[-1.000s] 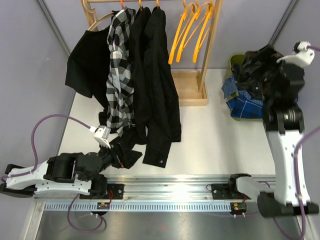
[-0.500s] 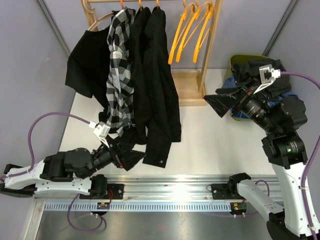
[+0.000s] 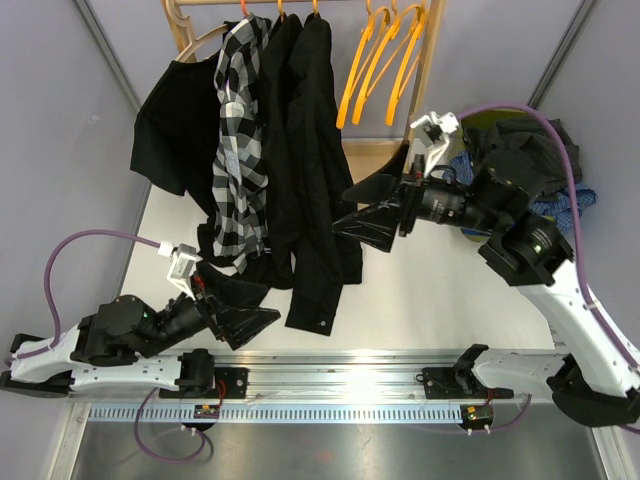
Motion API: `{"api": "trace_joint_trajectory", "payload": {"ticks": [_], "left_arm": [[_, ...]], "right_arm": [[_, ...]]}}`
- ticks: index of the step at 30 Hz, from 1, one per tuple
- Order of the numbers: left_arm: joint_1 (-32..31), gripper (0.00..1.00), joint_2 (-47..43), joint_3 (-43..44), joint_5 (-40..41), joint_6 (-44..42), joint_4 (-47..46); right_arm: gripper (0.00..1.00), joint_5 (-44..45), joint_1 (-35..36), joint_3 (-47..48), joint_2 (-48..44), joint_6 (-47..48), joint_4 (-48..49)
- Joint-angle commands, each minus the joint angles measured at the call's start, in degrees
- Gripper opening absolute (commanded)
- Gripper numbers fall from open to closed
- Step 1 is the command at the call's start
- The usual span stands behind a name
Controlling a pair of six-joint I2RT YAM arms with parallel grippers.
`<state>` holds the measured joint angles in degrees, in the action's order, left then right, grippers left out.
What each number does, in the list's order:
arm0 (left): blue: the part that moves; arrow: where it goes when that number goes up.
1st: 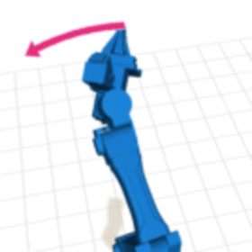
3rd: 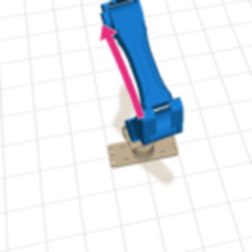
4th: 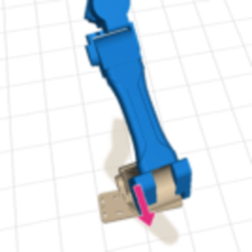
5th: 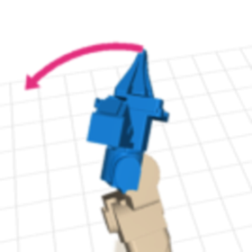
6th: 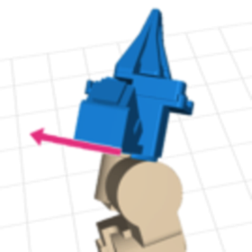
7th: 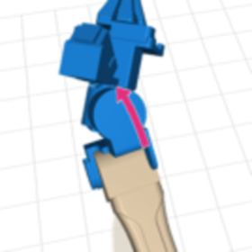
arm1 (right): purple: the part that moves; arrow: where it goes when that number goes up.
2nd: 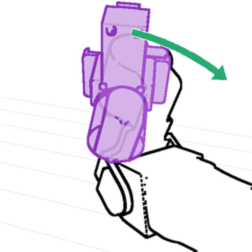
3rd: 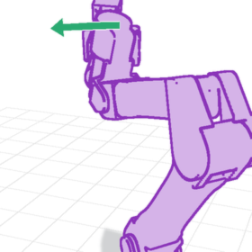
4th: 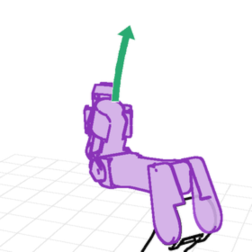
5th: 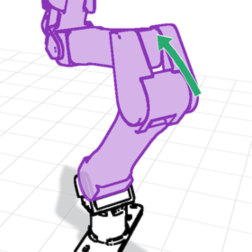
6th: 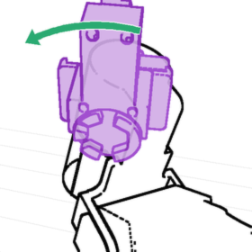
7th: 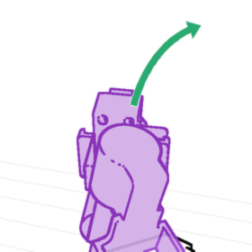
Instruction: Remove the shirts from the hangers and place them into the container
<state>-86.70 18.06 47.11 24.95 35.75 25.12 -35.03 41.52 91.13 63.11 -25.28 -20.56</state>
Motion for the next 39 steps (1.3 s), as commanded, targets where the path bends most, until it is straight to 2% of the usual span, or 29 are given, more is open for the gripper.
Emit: {"api": "trace_joint_trajectory", "payload": {"ticks": [1,3,5,6,7,8,9,10,11,12,14,15,18,22,27,29,30,33,35,36,39], "left_arm": [[-0.3,0.99,-0.5,0.8,-3.7,-2.3,-2.8],[-0.3,0.99,-1.3,0.8,-3.8,-2.6,-2.7],[-0.3,0.99,-1.9,1.0,-3.1,-2.7,-2.0],[-0.3,0.99,-2.1,1.1,-2.8,-2.7,-1.5],[-0.3,0.99,-2.1,1.3,-2.4,-2.4,-0.9],[-0.3,0.99,-2.0,1.6,-1.4,-2.3,0.7],[-0.3,0.99,-1.8,2.0,-0.9,-2.2,1.4],[-0.3,0.99,-1.5,2.3,-0.3,-1.8,2.1],[-0.3,0.99,-1.5,2.5,0.9,-1.6,3.6],[-0.3,0.99,-1.2,3.1,1.4,-1.2,4.2],[-0.3,0.99,-0.8,3.7,3.8,-0.6,6.9],[-0.3,0.99,-0.7,3.9,4.5,0.0,7.8],[-0.3,0.99,0.0,5.0,8.0,2.1,11.6],[-0.3,0.99,0.6,4.7,9.2,3.9,13.5],[-0.3,0.99,0.0,2.6,7.5,6.0,12.6],[-0.3,0.99,-0.2,1.8,6.6,6.5,12.0],[-0.3,0.99,-0.4,1.3,6.3,7.1,12.0],[-0.3,0.99,-0.7,0.5,5.5,7.5,11.8],[-0.3,0.99,-0.8,0.3,5.0,7.6,11.6],[-0.3,0.99,-1.0,0.2,5.1,7.6,11.7],[-0.3,0.99,-1.4,0.0,5.3,7.4,11.5]], "right_arm": [[1.0,2.0,3.1,8.5,3.6,5.1,-1.1],[0.99,6.4,4.9,14.7,9.4,7.6,-5.9],[1.0,13.5,9.8,26.3,16.8,12.8,-15.6],[1.0,22.5,11.4,30.6,19.6,14.5,-19.1],[0.99,26.5,12.5,39.1,22.4,16.9,-24.8],[0.99,31.5,15.6,43.6,25.1,18.1,-27.6],[0.99,43.3,16.7,48.0,30.5,20.4,-29.9],[0.99,48.9,17.8,55.7,33.2,21.7,-33.0],[0.99,53.4,18.9,59.1,37.9,22.7,-34.0],[0.99,61.7,19.5,62.0,39.8,24.7,-34.6],[0.99,69.2,20.2,65.0,42.9,27.6,-32.1],[0.99,75.0,20.3,64.4,43.2,29.5,-30.4],[0.99,83.0,20.2,58.8,42.7,32.7,-21.5],[1.0,86.2,20.2,54.1,43.4,36.7,-9.9],[0.97,89.8,19.6,55.3,47.3,40.5,-1.7],[0.93,88.4,17.6,58.3,48.9,36.6,-4.8],[0.91,85.6,16.5,59.8,49.1,29.5,-9.9],[0.85,81.0,12.2,55.7,47.9,19.1,-12.9],[0.85,80.3,11.3,53.5,47.5,18.7,-10.6],[0.84,77.2,10.8,53.7,48.2,16.7,-11.3],[0.82,72.1,8.7,61.2,52.4,14.7,-17.8]]}}
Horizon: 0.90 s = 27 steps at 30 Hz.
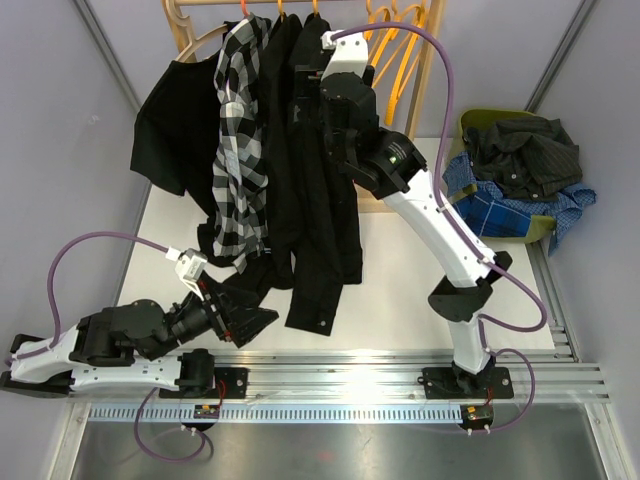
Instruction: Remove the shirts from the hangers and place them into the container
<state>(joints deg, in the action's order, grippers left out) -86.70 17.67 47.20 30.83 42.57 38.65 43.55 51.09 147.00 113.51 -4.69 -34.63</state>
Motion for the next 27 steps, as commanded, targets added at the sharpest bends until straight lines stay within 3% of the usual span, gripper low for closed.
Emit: {"api": "trace_joint_trajectory", "payload": {"ticks": [1,6,9,15,19,27], "left_arm": [[-0.3,0.99,-1.1,-0.2,-0.9,0.6,-2.2],[-0.3,0.99,-1.0,-1.0,-1.0,0.5,-2.8],[-0.3,0.99,-0.7,-1.2,-1.2,0.6,-2.9],[-0.3,0.99,-1.5,-1.8,-1.1,0.5,-3.1],[-0.3,0.99,-1.7,-2.5,-1.6,1.0,-3.6],[-0.3,0.99,-2.3,-4.1,-2.7,1.6,-5.3]], "right_arm": [[0.81,-7.9,-1.3,6.4,2.8,-6.2,-4.5],[0.8,-12.3,-1.3,3.2,2.2,-5.8,-2.3],[0.76,-10.5,-1.4,2.1,1.6,-5.6,-2.1],[0.55,-6.6,-1.4,1.3,1.8,-6.1,-4.5],[0.53,-3.1,-1.4,0.0,1.4,-3.7,-2.8],[0.63,1.4,-1.6,1.0,3.4,4.3,1.8]]}}
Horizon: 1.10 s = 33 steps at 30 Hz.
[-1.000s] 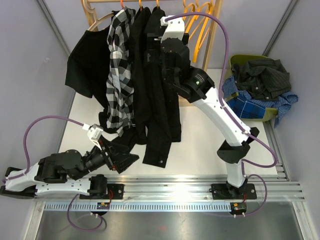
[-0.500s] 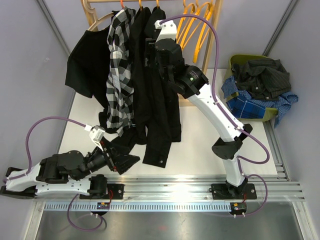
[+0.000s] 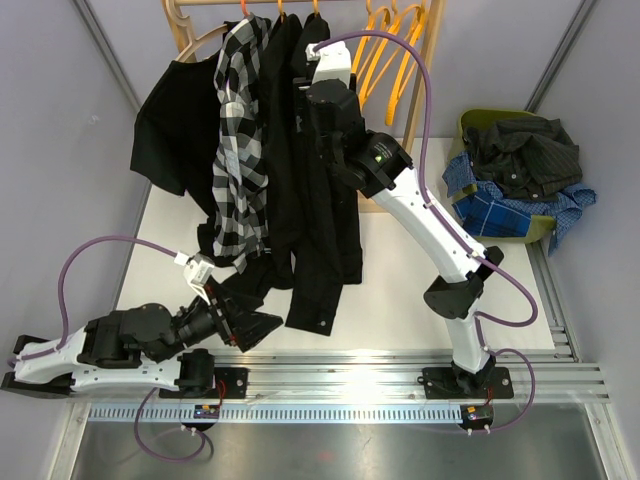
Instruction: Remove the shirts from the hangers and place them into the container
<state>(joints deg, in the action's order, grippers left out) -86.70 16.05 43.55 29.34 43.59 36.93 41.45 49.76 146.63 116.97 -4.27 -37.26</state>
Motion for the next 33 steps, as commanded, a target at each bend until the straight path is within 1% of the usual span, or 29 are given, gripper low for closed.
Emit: {"api": "trace_joint_trajectory", "payload": {"ticks": [1,6,9,11,12,13,14,15,16,17,18,19,20,21,22,23,24,26,28,30,31,33], "left_arm": [[-0.3,0.99,-0.6,-0.6,-1.6,0.5,-3.9],[-0.3,0.99,0.2,-0.9,-2.1,0.6,-4.5],[-0.3,0.99,0.3,-0.8,-2.2,0.6,-4.8],[-0.3,0.99,0.4,-0.8,-2.2,0.6,-4.8],[-0.3,0.99,0.5,-0.8,-2.1,0.6,-4.7],[-0.3,0.99,0.3,-0.9,-2.2,0.6,-4.8],[-0.3,0.99,0.3,-0.9,-2.4,0.7,-4.7],[-0.3,0.99,0.2,-0.9,-2.3,0.7,-4.6],[-0.3,0.99,0.1,-0.9,-2.3,0.8,-4.5],[-0.3,0.99,0.1,-1.0,-2.3,0.8,-4.4],[-0.3,0.99,-0.1,-1.0,-2.3,0.8,-4.3],[-0.3,0.99,-0.2,-1.1,-2.3,0.8,-4.3],[-0.3,0.99,-0.2,-1.1,-2.2,0.8,-4.4],[-0.3,0.99,-0.2,-1.1,-2.1,0.8,-4.4],[-0.3,0.99,-0.1,-1.0,-2.1,0.8,-4.4],[-0.3,0.99,-0.1,-1.0,-2.1,0.7,-4.4],[-0.3,0.99,0.0,-0.9,-2.1,0.8,-4.3],[-0.3,0.99,0.1,-0.8,-2.1,0.6,-4.4],[-0.3,0.99,0.3,-0.7,-2.1,0.6,-4.3],[-0.3,0.99,0.3,-0.6,-2.1,0.5,-4.4],[-0.3,0.99,0.3,-0.6,-2.2,0.5,-4.3],[-0.3,0.99,0.2,-0.7,-2.0,0.5,-4.2]], "right_arm": [[0.64,3.2,-0.3,1.3,-0.2,3.8,4.8],[0.65,2.0,-0.5,0.5,-1.0,5.8,6.8],[0.62,0.7,-1.0,0.3,-1.0,5.2,7.0],[0.56,0.3,-1.6,0.2,-0.6,4.6,6.9],[0.51,0.0,-1.8,0.1,-0.5,4.6,6.6],[0.46,-0.2,-2.1,-0.2,-0.6,2.6,6.6],[0.45,-0.5,-2.2,-0.9,-0.7,2.4,6.5],[0.46,-0.8,-2.3,-1.3,-0.8,2.3,6.5],[0.5,-0.9,-2.3,-1.5,-1.0,2.2,6.6],[0.58,-0.9,-2.4,-2.0,-1.0,2.0,6.4],[0.63,-0.9,-2.3,-2.1,-1.0,1.9,6.2],[0.63,-1.3,-2.3,-2.3,-1.2,2.0,6.1],[0.57,-1.5,-2.4,-2.9,-1.4,2.2,6.5],[0.47,-1.8,-2.4,-3.2,-1.7,2.1,6.4],[0.47,-2.3,-2.4,-3.5,-1.9,2.2,6.6],[0.48,-2.5,-2.3,-3.5,-1.9,2.2,6.5],[0.52,-2.4,-2.4,-3.8,-2.2,2.1,6.4],[0.53,-3.2,-2.4,-4.8,-2.9,2.3,7.3],[0.6,-4.0,-2.4,-5.3,-3.8,2.3,7.5],[0.79,-5.2,-2.4,-5.5,-4.6,2.2,6.8],[0.99,-6.5,-2.3,-5.8,-5.2,1.8,6.6],[1.0,-8.1,-2.1,-8.1,-6.7,1.5,5.7]]}}
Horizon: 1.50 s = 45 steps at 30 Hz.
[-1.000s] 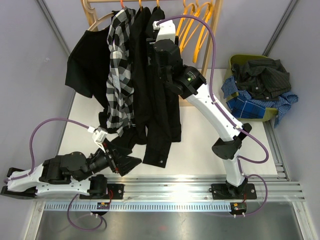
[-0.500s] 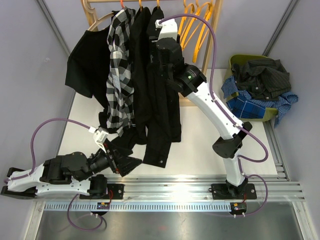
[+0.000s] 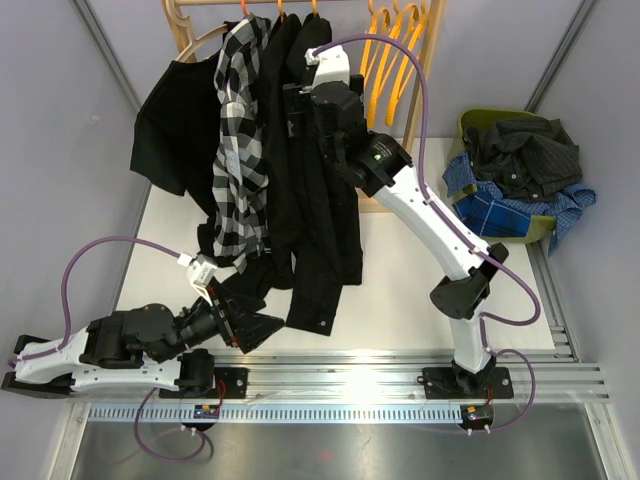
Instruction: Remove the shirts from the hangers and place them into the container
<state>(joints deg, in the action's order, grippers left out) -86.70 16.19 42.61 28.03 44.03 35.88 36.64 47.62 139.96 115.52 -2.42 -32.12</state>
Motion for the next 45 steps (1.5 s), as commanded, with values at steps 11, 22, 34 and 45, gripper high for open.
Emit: {"api": "trace_joint_trajectory", "payload": {"ticks": [11,22,34,45], "left_arm": [[-0.3,0.99,0.8,0.5,-1.0,-0.3,-3.6],[-0.3,0.99,3.0,1.7,-1.8,-2.6,-4.9],[-0.3,0.99,4.7,1.8,-1.8,-4.1,-8.1],[-0.3,0.99,8.0,3.4,-2.2,-5.3,-8.8]], "right_arm": [[1.0,-5.3,12.3,-33.1,-28.6,-2.8,2.0],[1.0,-4.3,30.0,-56.9,-48.3,-19.6,-1.9],[1.0,-17.4,30.2,-71.2,-66.6,-22.1,1.9],[0.99,-18.1,30.2,-72.3,-64.2,-21.1,5.1]]}}
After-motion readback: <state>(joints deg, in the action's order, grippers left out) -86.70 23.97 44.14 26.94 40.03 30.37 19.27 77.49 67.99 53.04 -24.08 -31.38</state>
